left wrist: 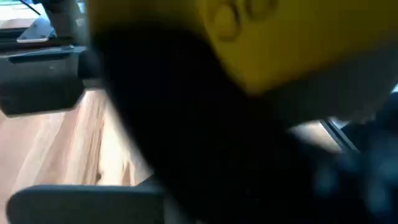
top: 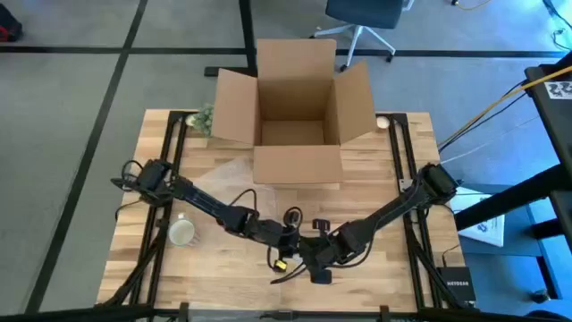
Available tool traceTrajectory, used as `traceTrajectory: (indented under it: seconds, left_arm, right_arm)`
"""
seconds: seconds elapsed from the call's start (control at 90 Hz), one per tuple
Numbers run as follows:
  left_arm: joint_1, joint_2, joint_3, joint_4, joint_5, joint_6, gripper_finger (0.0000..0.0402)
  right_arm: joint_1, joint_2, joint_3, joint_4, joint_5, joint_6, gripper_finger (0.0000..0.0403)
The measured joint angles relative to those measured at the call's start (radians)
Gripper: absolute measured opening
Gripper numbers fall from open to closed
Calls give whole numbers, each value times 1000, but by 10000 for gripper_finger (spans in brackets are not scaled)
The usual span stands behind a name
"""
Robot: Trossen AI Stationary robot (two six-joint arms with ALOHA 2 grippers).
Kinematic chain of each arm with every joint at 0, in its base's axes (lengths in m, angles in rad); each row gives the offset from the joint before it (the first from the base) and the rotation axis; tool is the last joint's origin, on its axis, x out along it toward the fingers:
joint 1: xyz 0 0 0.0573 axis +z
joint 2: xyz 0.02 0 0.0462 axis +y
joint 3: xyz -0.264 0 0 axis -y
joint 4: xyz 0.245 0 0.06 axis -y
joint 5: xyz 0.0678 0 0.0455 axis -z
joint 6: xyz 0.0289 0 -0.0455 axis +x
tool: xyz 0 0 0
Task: Wrap mug
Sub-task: Wrap the orange mug with the bubble wrap
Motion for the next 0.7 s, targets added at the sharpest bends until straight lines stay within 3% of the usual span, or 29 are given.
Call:
traceTrajectory:
  seconds: [0.356,0.489,0.7]
  left_arm:
    - [-3,-3,-3,16,0,7,53]
    - [-3,-2,-4,20,0,7,53]
    - [-3,-1,-5,21,-3,8,53]
  right_arm:
    - [0,-10,274,-345,26,-8,0]
    - [0,-11,297,-278,62,-34,0]
    - [2,-8,170,-163,45,3,0]
